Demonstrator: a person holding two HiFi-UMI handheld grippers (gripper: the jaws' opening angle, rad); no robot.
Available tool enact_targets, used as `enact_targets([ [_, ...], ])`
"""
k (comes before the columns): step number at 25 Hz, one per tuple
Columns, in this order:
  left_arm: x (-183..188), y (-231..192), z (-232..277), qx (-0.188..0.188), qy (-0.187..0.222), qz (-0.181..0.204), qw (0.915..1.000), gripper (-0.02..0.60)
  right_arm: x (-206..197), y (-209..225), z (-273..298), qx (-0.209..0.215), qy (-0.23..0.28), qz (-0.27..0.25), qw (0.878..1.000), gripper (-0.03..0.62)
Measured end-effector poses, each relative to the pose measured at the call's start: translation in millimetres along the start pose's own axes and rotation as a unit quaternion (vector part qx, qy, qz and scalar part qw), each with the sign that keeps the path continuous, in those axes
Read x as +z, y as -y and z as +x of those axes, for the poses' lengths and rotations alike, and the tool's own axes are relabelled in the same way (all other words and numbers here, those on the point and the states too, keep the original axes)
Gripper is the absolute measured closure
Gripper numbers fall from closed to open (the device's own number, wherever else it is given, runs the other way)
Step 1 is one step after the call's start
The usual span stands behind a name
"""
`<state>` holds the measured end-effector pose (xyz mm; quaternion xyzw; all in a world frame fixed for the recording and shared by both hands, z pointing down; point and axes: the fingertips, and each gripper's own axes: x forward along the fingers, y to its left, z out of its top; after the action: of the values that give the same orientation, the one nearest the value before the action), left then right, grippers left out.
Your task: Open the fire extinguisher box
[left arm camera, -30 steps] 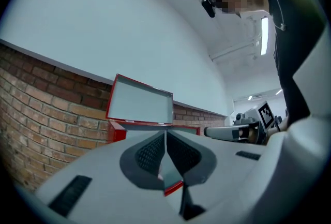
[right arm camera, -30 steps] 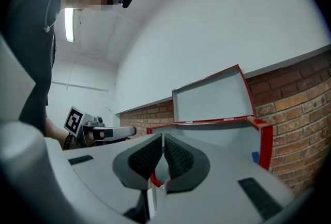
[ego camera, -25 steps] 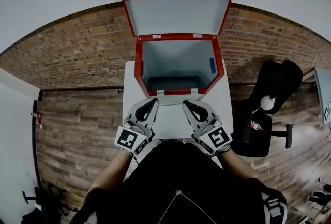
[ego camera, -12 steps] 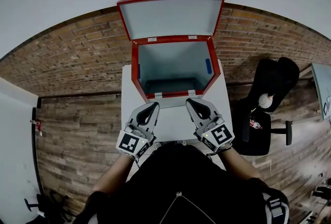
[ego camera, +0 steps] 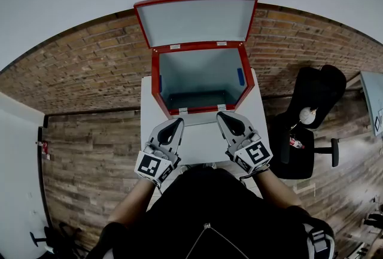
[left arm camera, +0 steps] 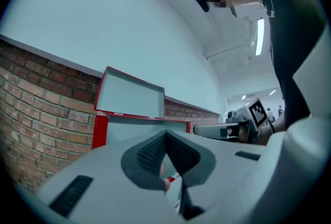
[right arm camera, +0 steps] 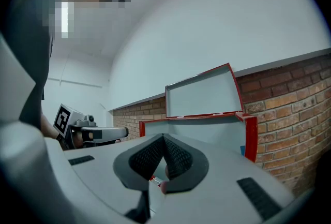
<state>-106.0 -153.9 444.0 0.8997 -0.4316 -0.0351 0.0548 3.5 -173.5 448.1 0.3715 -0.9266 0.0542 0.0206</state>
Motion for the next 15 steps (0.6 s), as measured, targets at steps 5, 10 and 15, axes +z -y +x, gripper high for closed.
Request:
enact_targets([
  [5,-2,-2,-1,0.003,-0.003,-0.004,1.0,0.545,-1,8,-2,-0.009,0.005,0.012,1.0,0.576],
  [10,-4,-7,-2,0.008,-0.002,-0.005,1.0,0.545,-4,12,-1,-0.014,0.018,0.015,1.0,0.576],
  [15,-8,-9,-3,0.011,0.0,-0.008,0.9999,0.545,-6,13,-1,-0.019,0.005,0.011,1.0,0.576],
])
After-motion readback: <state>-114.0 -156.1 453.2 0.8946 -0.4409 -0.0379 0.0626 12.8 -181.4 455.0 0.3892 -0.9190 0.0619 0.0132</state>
